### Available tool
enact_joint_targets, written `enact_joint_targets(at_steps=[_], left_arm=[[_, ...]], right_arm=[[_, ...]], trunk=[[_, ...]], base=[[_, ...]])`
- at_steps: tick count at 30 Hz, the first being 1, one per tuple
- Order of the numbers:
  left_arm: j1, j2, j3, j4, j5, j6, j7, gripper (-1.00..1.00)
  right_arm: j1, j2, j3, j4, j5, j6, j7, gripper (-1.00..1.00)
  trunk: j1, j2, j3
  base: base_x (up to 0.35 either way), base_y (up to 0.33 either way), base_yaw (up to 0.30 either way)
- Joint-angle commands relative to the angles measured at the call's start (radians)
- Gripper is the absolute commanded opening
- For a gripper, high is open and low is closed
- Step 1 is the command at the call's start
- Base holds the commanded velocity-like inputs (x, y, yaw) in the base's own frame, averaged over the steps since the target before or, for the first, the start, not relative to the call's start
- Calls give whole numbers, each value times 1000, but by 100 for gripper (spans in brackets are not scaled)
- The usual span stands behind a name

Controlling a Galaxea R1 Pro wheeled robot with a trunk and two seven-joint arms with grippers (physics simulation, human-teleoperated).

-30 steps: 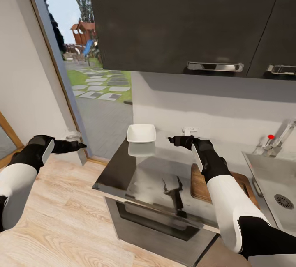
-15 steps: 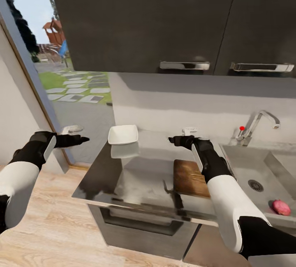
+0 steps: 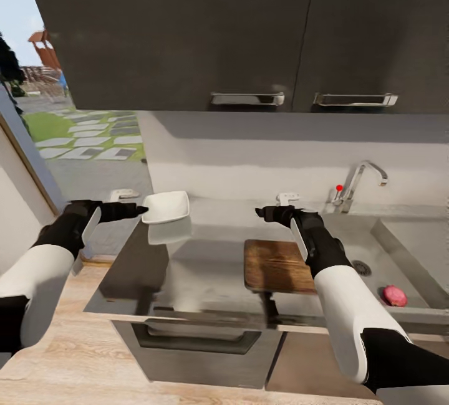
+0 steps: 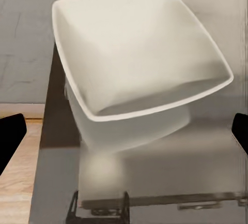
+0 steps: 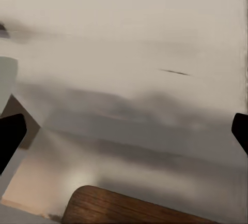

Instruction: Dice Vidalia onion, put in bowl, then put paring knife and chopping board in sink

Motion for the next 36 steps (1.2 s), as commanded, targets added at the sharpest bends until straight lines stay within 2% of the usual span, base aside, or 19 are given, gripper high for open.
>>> enact_joint_targets(at_steps=[1, 6, 18, 36], left_arm=[[-1, -1, 0, 0, 0, 7, -4, 100], [-1, -11, -15, 15, 0, 6, -5, 100], [0, -9, -18, 64, 0, 2, -6, 100], [0, -2, -19, 66, 0, 2, -7, 100]], right_arm=[[-1, 2, -5, -1, 10, 4, 9, 100], [-1, 2, -3, -1, 11, 5, 9, 100], [-1, 2, -3, -1, 11, 6, 9, 100], [-1, 2, -2, -1, 11, 6, 9, 100]], trunk=[[1, -2, -2], [1, -2, -2], [1, -2, -2], [1, -2, -2]], base=[[0, 0, -130], [31, 0, -122], [261, 0, -58], [48, 21, -2]])
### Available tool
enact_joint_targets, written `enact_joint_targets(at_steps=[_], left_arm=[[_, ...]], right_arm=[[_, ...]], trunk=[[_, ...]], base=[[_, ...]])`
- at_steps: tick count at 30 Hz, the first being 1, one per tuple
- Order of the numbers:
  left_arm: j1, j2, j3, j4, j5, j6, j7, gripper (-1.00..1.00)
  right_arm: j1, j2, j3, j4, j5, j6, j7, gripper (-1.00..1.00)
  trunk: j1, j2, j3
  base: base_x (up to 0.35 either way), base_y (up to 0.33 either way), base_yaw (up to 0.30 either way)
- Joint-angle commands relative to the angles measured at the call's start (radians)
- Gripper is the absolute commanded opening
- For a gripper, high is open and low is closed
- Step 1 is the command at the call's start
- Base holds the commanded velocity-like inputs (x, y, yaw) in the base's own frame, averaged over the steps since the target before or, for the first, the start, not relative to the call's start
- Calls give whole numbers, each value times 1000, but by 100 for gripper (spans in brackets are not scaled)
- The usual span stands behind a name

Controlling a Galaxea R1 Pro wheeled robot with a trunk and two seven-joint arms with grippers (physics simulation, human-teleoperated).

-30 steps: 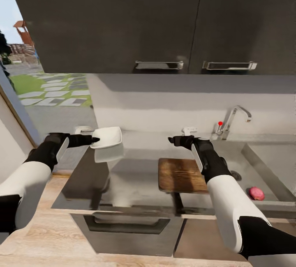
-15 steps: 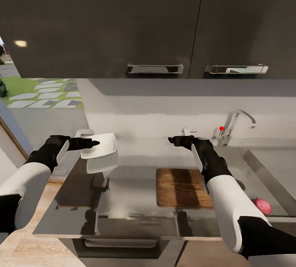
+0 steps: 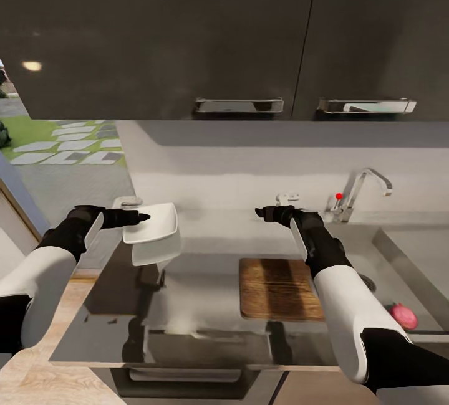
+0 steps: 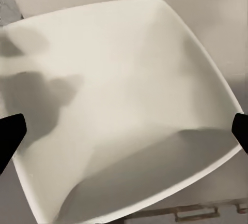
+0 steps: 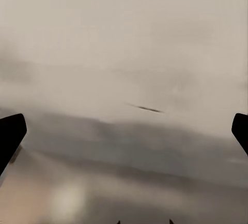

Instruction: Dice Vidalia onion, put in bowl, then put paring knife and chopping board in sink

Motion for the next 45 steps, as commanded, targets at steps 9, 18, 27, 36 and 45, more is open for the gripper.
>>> enact_joint_targets(at_steps=[9, 18, 27, 36, 45], left_arm=[[-1, 7, 1, -1, 0, 5, -3, 100], [-1, 7, 1, 0, 0, 5, -3, 100], [-1, 7, 1, 25, 0, -17, -3, 100], [-1, 7, 1, 36, 0, -43, -2, 100], [-1, 4, 1, 73, 0, 1, 24, 100]], right_arm=[[-1, 2, -6, -1, 11, 4, 9, 100], [-1, 2, -5, -1, 12, 4, 9, 100], [37, 2, -5, -21, 14, -80, 9, 100], [160, 2, -5, -164, 17, -336, 9, 100], [280, 2, -5, -372, 15, -358, 11, 100]], trunk=[[1, -2, -2], [1, -2, -2], [1, -2, -2], [1, -2, -2], [1, -2, -2]], base=[[18, 16, 0], [61, 130, 0], [23, 52, 0], [1, 3, 0], [0, 0, 0]])
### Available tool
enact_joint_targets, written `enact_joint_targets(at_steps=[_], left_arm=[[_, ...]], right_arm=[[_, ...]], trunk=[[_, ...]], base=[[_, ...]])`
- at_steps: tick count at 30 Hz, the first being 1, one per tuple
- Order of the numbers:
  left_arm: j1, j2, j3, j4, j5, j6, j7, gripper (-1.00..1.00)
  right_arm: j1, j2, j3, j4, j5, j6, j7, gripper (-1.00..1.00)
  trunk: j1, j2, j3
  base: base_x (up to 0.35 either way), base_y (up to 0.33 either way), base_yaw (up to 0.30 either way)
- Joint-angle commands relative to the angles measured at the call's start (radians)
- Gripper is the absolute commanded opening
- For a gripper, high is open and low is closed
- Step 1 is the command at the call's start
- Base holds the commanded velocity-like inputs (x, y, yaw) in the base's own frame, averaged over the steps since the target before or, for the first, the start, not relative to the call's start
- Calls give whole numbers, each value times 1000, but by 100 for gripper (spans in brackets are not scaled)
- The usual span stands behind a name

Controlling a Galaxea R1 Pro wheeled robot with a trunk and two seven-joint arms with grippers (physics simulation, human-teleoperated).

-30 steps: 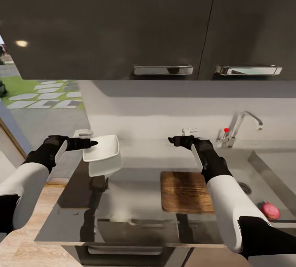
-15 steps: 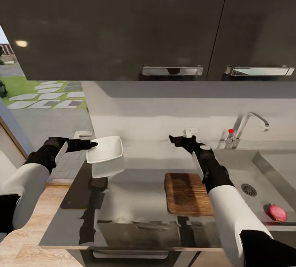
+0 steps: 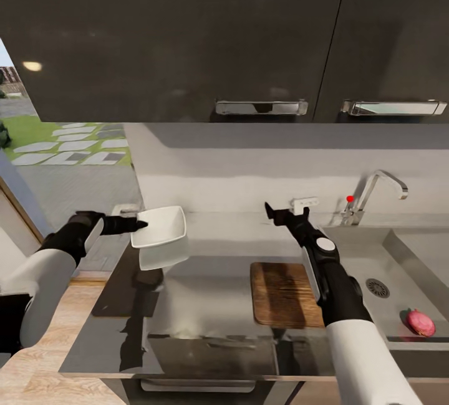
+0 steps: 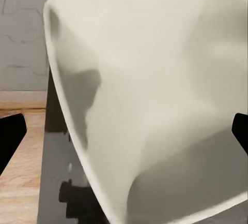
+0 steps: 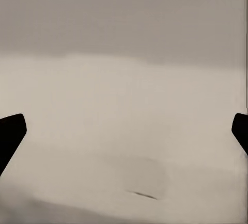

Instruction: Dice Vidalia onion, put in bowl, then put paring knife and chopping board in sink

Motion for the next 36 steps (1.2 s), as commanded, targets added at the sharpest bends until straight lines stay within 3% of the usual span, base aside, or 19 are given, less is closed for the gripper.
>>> enact_joint_targets(at_steps=[1, 9, 13, 22, 36], left_arm=[[-1, -2, 1, 8, 0, 16, 7, 100], [-2, -14, 3, 23, 0, 57, 110, 100], [-2, -28, 4, 24, 0, 111, 154, 100], [-2, -49, 5, 21, 0, 138, 168, 100], [-2, -35, 7, 19, 0, 139, 169, 100]], right_arm=[[5, 1, -4, -17, 10, 10, 9, 100], [15, 1, 11, -41, 11, 56, 10, 100], [16, 1, 58, -43, 11, 68, 10, 100], [16, 1, 99, -44, 12, 72, 9, 100], [16, 1, 102, -44, 11, 72, 10, 100]], trunk=[[1, -2, -2], [1, -2, -2], [1, -2, -2], [1, -2, -2], [1, -2, -2]], base=[[0, 0, 0], [0, 0, 0], [0, 0, 0], [0, 0, 0], [0, 0, 0]])
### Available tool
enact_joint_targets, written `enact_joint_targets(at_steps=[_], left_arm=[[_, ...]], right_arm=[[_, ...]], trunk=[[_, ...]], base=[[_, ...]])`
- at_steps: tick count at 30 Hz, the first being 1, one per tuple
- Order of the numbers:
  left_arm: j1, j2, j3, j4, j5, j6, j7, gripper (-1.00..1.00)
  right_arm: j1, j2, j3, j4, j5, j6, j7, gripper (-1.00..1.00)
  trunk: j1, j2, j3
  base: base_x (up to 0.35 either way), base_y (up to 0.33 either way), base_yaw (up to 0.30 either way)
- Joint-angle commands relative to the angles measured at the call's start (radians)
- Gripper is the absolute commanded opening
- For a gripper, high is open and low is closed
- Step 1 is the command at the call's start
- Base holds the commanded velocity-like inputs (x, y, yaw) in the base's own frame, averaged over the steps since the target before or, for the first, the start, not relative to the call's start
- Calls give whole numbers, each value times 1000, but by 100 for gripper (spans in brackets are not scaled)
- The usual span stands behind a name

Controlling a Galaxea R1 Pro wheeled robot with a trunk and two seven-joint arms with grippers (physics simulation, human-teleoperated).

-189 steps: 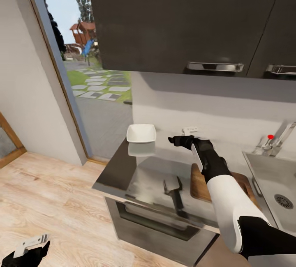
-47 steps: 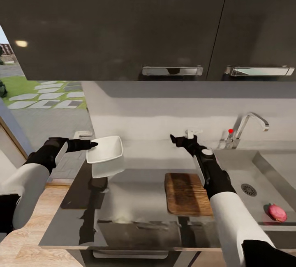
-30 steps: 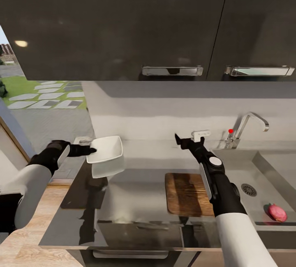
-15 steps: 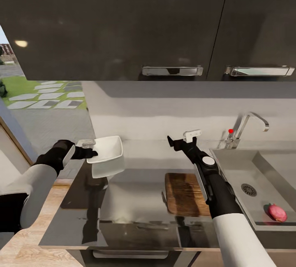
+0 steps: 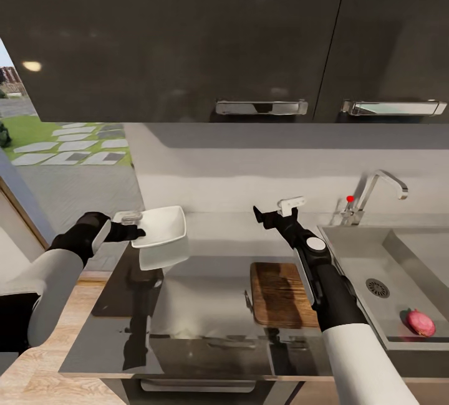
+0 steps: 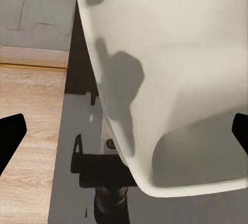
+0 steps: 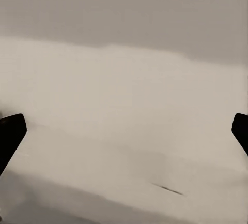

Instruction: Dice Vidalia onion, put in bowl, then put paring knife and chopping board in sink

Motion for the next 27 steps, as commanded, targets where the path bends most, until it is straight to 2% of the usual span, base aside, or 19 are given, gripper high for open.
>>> enact_joint_targets(at_steps=[1, 14, 27], left_arm=[[-1, 0, 2, -1, 0, 5, -3, 100], [-1, -1, 3, -2, 1, 4, -2, 100], [-1, -32, 3, -2, 1, 4, 1, 100]], right_arm=[[-1, 1, -1, -2, 10, 5, 6, 100], [-1, 1, -1, -2, 10, 5, 6, 100], [-1, 1, -2, -2, 9, 5, 6, 100]], trunk=[[1, -2, -2], [1, -2, -6], [1, -2, -12]], base=[[0, 0, 0], [0, 0, 0], [0, 0, 0]])
